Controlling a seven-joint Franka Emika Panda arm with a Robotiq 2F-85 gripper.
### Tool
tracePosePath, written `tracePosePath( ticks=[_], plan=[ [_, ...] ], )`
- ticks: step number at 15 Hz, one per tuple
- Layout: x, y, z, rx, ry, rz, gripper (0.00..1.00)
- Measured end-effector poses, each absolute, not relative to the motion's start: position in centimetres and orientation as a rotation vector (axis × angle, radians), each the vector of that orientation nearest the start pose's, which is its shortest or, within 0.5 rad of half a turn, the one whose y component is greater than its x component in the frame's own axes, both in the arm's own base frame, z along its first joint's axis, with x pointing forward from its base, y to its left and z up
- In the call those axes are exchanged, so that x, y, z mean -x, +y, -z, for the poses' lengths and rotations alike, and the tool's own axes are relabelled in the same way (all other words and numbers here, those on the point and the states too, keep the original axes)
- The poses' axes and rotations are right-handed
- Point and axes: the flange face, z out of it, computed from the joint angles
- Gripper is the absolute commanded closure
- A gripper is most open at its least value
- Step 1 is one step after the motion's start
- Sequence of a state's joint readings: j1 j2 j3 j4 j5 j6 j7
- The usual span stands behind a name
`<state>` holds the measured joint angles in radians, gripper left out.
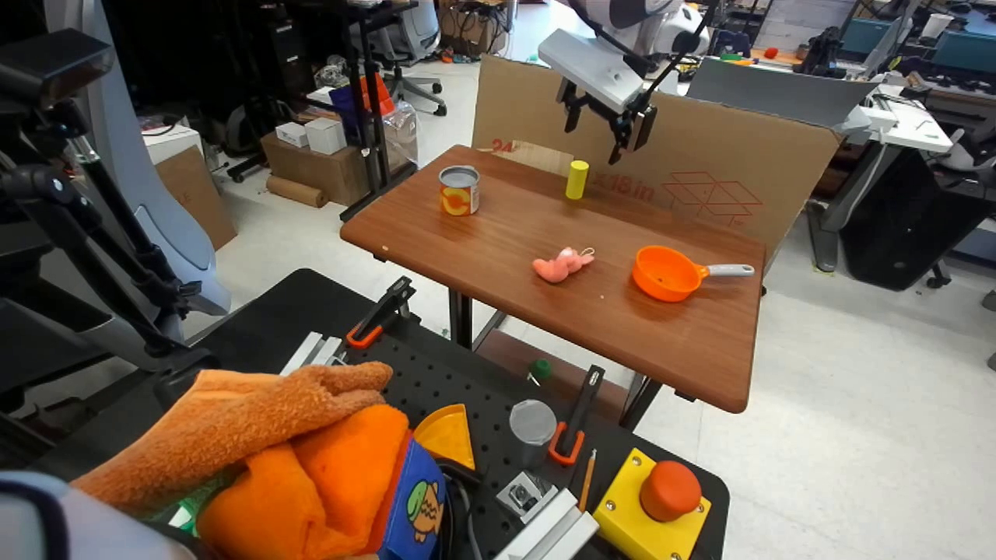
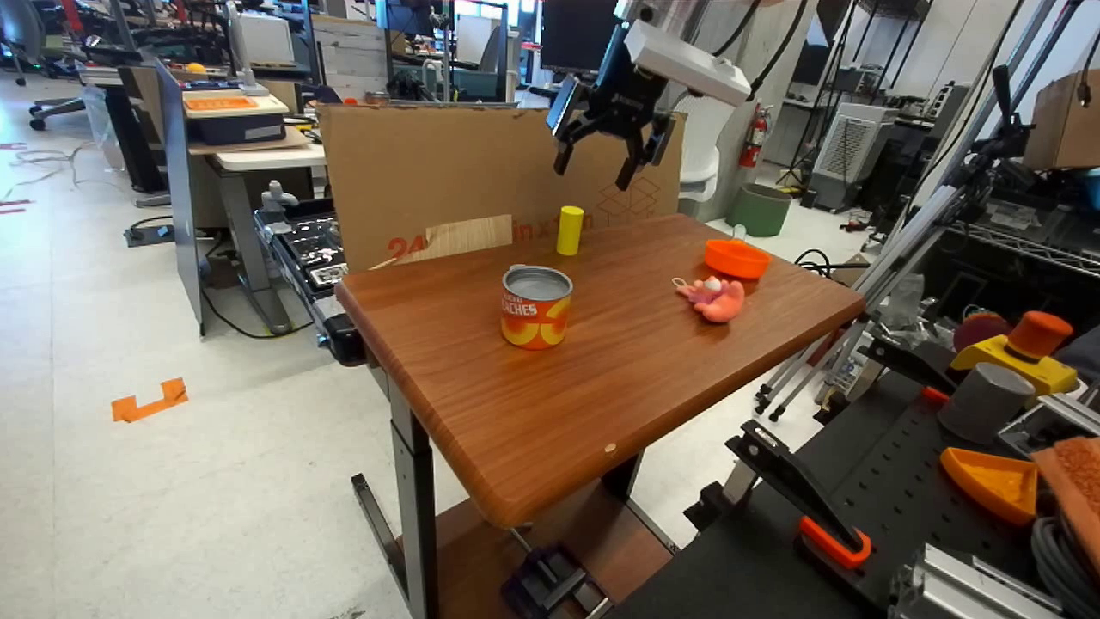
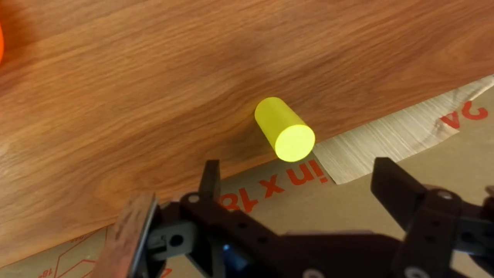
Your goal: Pick the yellow cylindrical block and put it on the right on the table
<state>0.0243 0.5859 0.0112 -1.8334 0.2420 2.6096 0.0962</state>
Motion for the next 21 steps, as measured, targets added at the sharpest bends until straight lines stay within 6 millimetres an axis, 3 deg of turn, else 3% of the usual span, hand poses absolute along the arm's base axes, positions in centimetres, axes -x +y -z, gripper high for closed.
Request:
tracePosePath(
  ticks=[8, 9, 11, 18, 21],
  plan=[
    [-67.4, 4.6, -19.5, 2.961, 0.429, 0.215, 0.0],
    [-67.6, 4.7, -19.3, 2.963, 0.437, 0.216, 0.25],
    [-67.9, 4.5, -18.9, 2.973, 0.439, 0.219, 0.33],
    [-68.6, 5.3, -18.8, 2.982, 0.413, 0.197, 0.81],
    [-68.7, 5.4, -18.9, 2.992, 0.402, 0.182, 0.82]
  ],
)
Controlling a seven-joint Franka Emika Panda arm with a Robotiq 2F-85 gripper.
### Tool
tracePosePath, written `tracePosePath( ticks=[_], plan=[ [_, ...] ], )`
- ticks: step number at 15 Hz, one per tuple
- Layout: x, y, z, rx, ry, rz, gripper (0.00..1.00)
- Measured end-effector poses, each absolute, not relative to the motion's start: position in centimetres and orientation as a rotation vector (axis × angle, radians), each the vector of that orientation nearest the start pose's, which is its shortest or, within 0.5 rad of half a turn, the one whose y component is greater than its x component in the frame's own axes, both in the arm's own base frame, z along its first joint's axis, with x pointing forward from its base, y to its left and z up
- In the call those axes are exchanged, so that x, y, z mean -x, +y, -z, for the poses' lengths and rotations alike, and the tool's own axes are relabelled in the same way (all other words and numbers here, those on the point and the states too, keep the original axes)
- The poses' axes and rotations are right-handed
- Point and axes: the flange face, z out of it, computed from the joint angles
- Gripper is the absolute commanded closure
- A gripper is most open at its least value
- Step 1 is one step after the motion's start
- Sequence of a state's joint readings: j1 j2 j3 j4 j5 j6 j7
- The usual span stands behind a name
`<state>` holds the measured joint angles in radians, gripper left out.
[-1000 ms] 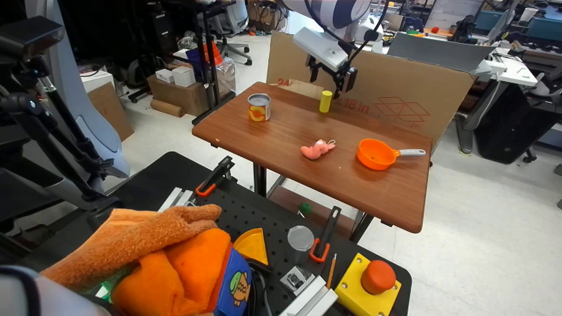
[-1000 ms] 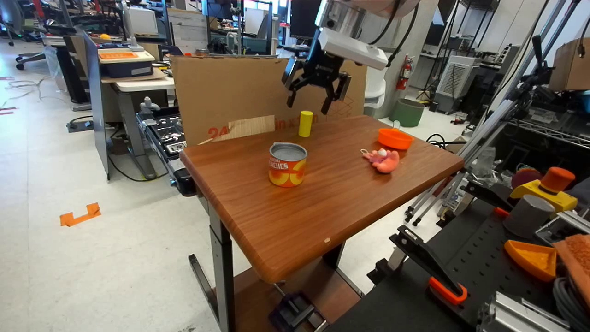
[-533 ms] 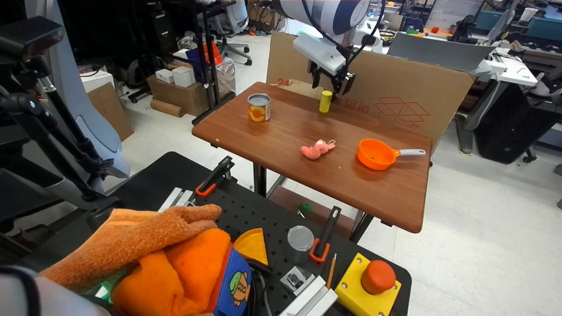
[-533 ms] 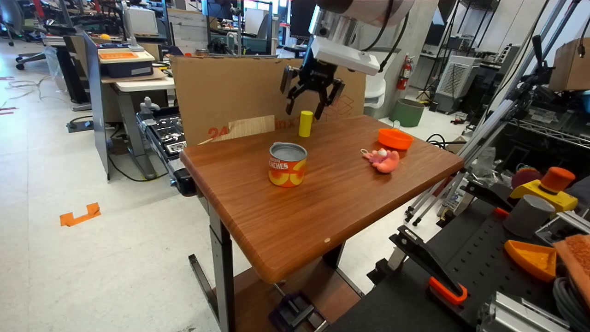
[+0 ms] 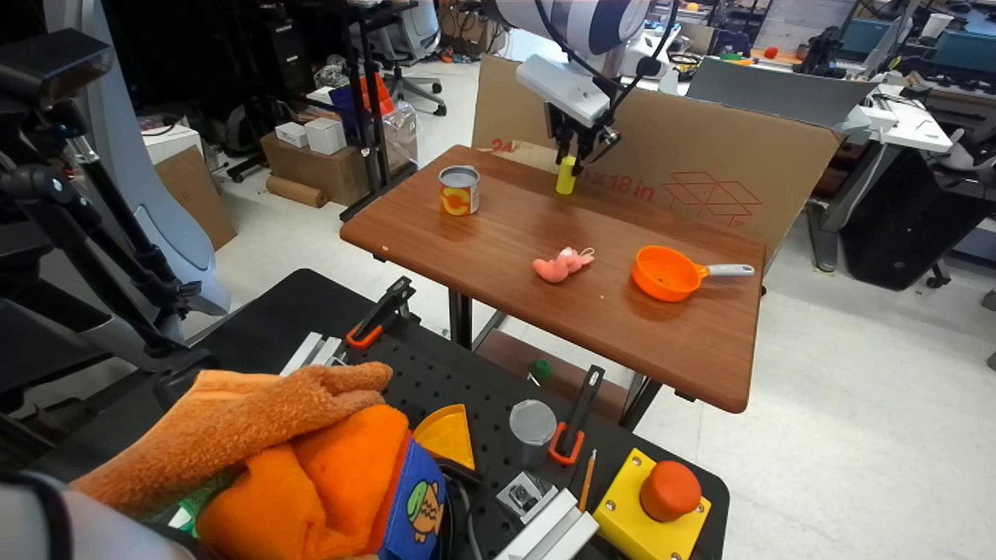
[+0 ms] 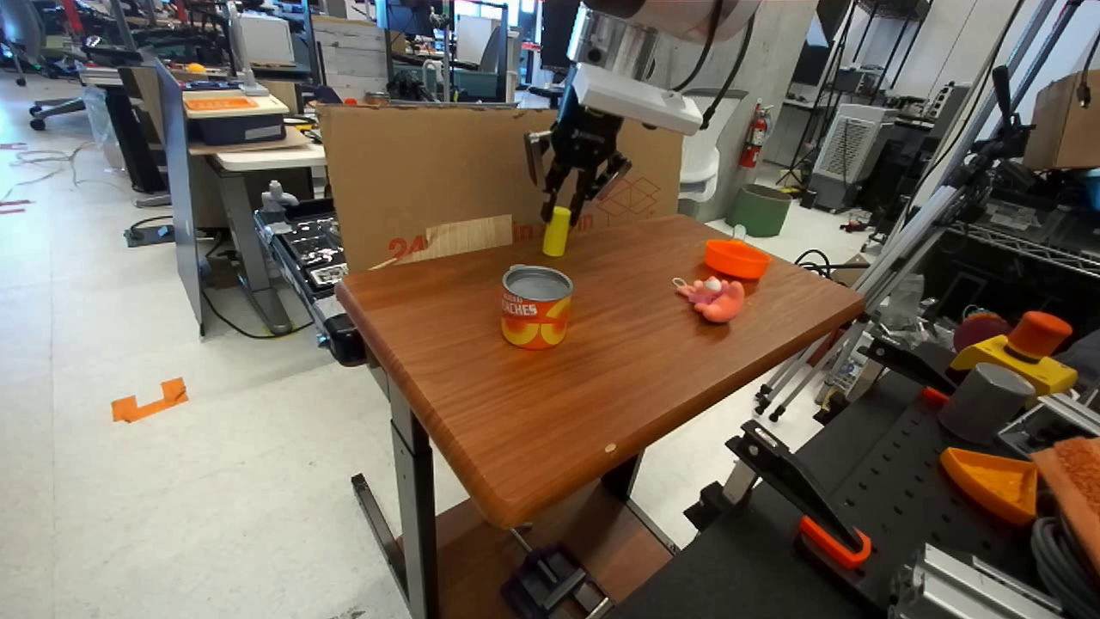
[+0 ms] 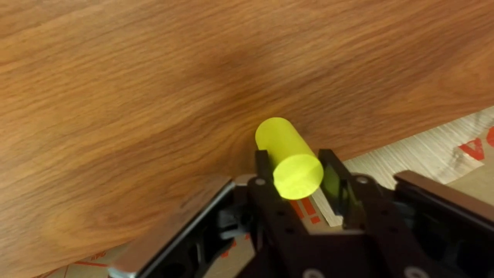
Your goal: Pick the yellow cylindrical block and put it on the right on the table
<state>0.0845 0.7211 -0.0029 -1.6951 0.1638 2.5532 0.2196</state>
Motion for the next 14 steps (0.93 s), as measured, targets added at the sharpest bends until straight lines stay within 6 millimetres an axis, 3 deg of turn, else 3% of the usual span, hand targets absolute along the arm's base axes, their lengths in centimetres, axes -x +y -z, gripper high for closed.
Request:
tracePosePath(
  ticks=[5, 9, 11, 14],
  plan=[
    [-68.2, 5.7, -19.3, 3.033, 0.356, 0.101, 0.82],
    [-67.7, 6.2, -23.5, 3.036, 0.311, 0.025, 0.82],
    [-68.2, 4.8, -26.4, 3.035, 0.323, 0.073, 0.82],
    [-69.5, -0.3, -30.5, 3.062, 0.349, 0.199, 0.82]
  ],
)
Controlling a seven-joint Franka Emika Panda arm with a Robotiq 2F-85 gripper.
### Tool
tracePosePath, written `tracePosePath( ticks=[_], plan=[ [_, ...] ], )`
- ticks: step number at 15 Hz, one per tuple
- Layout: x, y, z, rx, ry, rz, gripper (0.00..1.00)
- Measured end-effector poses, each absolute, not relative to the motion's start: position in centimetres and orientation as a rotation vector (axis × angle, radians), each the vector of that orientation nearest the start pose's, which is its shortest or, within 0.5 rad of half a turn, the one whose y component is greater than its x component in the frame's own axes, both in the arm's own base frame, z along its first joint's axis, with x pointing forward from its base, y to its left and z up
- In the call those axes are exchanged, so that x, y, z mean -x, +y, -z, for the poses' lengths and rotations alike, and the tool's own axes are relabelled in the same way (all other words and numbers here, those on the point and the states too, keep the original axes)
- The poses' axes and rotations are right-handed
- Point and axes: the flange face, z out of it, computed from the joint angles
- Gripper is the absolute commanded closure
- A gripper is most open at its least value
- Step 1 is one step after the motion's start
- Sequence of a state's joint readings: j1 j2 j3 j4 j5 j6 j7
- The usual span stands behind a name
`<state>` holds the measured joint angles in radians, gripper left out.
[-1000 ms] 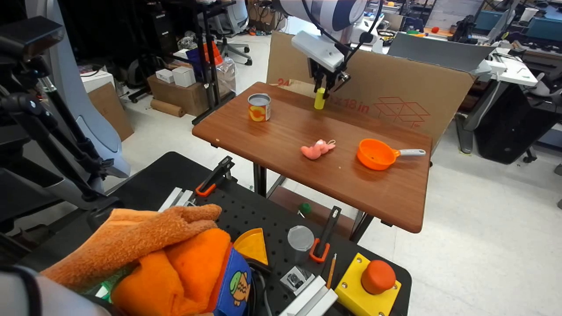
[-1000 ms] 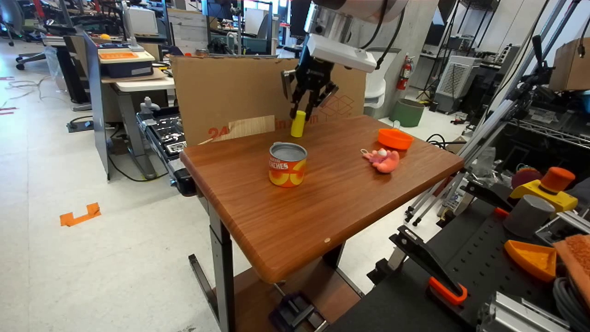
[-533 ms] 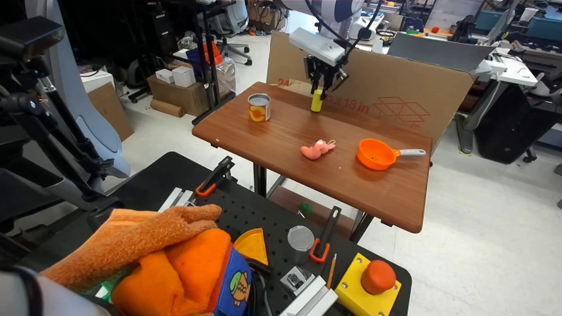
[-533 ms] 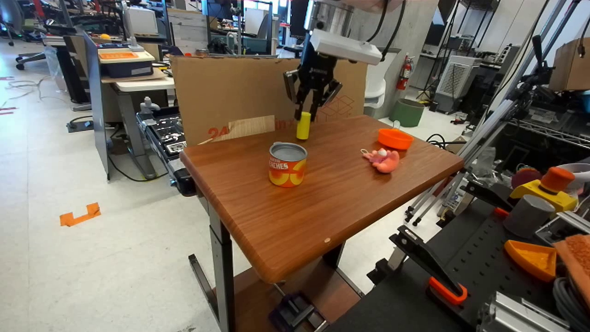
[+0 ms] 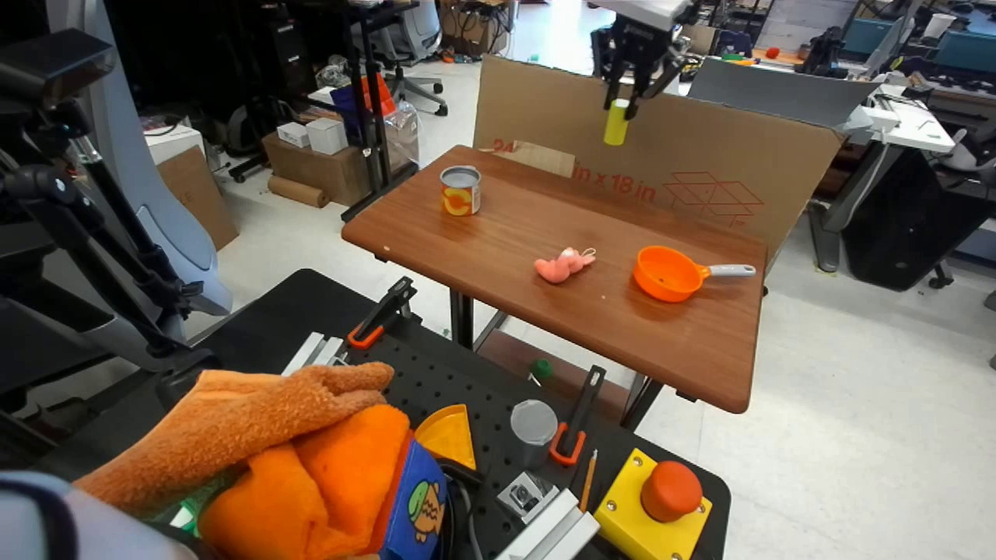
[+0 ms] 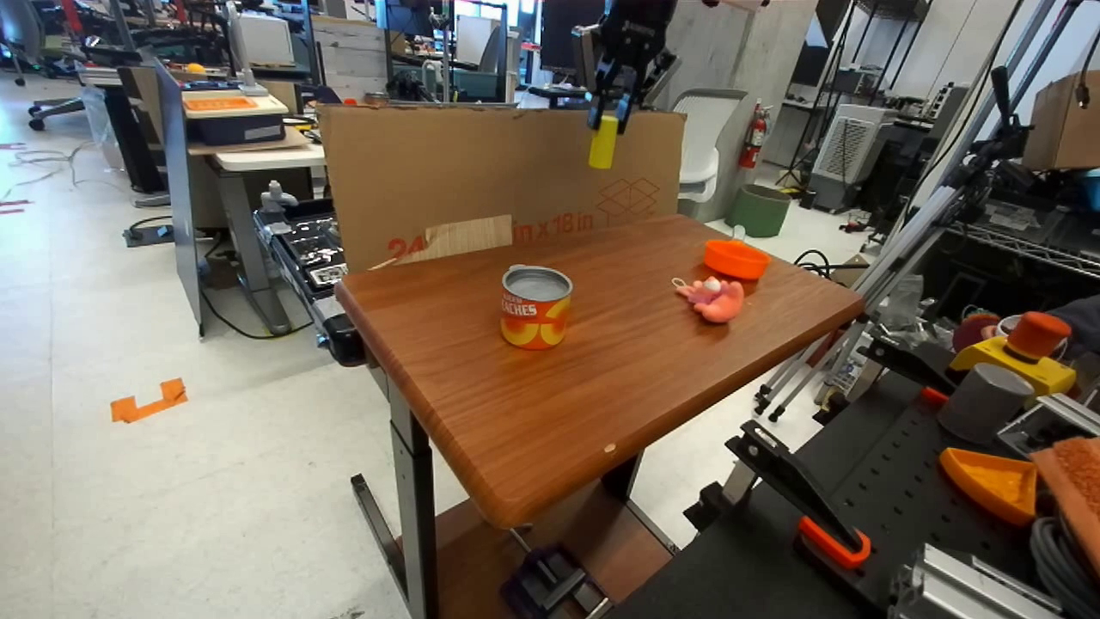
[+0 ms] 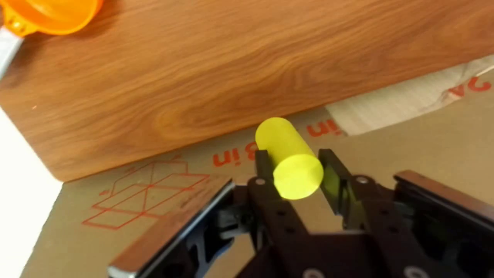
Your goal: Pick the yellow cylindrical block and put it on the right on the table
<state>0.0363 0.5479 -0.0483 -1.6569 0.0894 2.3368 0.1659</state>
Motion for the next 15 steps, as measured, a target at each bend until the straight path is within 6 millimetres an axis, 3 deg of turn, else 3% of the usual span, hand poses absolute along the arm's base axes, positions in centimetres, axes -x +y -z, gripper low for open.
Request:
tracePosePath(
  ticks=[4, 7, 9, 12, 15],
  plan=[
    [-70.6, -10.1, -33.7, 3.074, 0.489, 0.323, 0.82],
    [-70.3, -17.1, -34.0, 3.076, 0.634, 0.355, 0.82],
    [-70.0, -20.3, -33.5, 3.079, 0.703, 0.356, 0.82],
    [-69.8, -22.4, -32.1, 3.072, 0.751, 0.338, 0.82],
    [-70.0, -21.8, -30.5, 3.051, 0.754, 0.303, 0.82]
  ],
)
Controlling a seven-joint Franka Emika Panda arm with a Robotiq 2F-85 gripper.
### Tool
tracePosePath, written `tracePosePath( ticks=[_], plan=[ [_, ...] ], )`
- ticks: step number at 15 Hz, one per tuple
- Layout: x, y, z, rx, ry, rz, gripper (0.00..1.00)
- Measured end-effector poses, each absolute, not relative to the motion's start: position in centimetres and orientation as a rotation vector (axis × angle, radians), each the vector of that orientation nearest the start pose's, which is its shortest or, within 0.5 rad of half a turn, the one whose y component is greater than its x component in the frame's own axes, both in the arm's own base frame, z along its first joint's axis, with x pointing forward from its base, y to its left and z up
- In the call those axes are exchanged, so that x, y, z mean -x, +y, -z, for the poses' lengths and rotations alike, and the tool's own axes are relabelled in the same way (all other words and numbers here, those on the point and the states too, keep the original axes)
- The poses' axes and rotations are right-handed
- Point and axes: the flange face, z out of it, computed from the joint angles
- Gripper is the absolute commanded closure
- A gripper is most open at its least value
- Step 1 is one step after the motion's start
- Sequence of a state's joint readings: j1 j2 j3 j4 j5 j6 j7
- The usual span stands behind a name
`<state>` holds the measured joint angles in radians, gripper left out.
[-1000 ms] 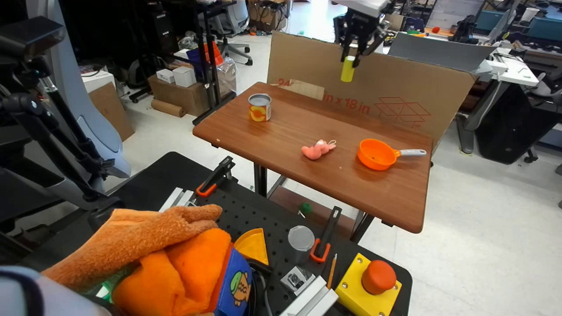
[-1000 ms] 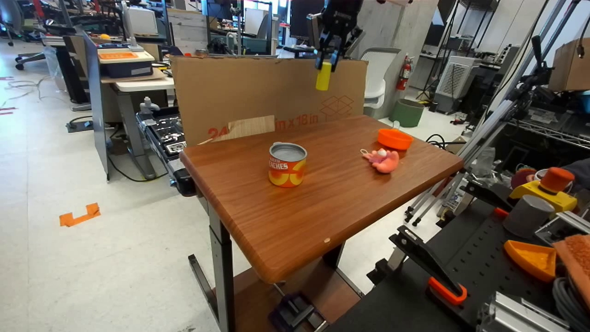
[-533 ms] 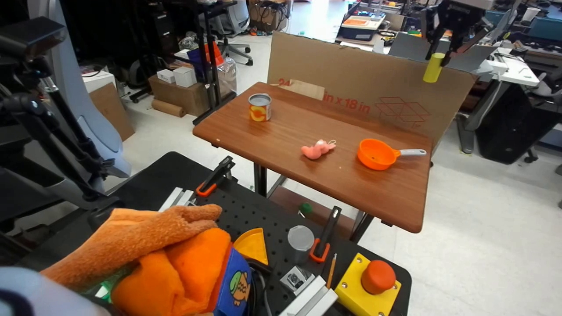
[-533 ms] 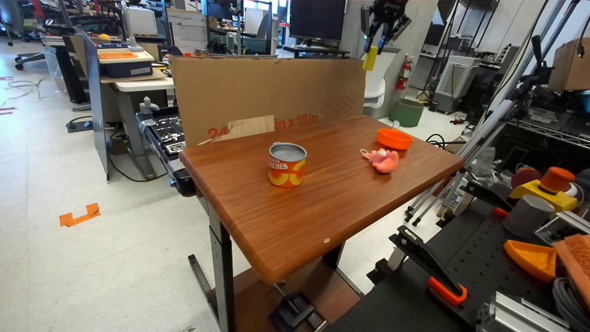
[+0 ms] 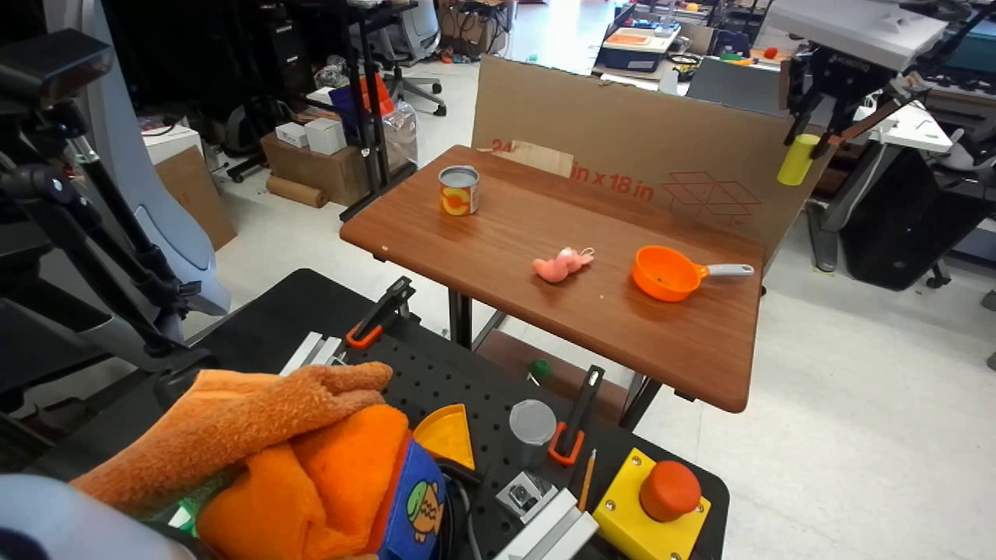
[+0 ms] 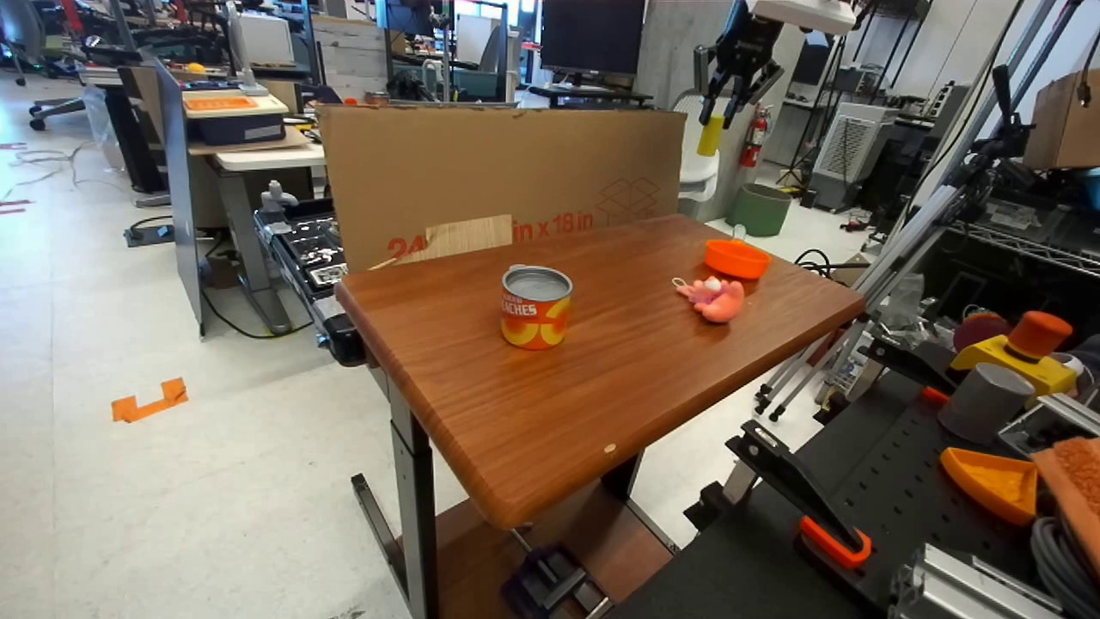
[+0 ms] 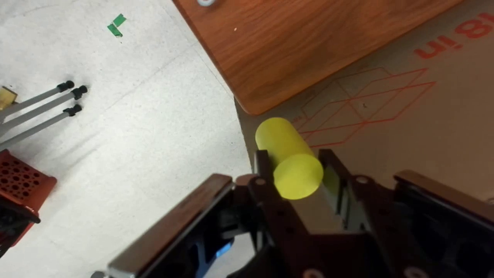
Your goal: Pick the yellow cylindrical block and put it on the right on the table
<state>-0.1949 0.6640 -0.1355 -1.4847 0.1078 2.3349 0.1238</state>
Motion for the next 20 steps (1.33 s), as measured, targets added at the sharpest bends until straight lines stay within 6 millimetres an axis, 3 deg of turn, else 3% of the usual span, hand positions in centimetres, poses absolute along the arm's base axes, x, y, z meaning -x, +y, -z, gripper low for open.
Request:
tracePosePath(
  ticks=[5, 20],
  plan=[
    [-70.2, -19.8, -28.1, 2.953, 0.801, 0.213, 0.82],
    [-69.3, -18.3, -20.5, 2.929, 0.839, 0.008, 0.82]
  ],
)
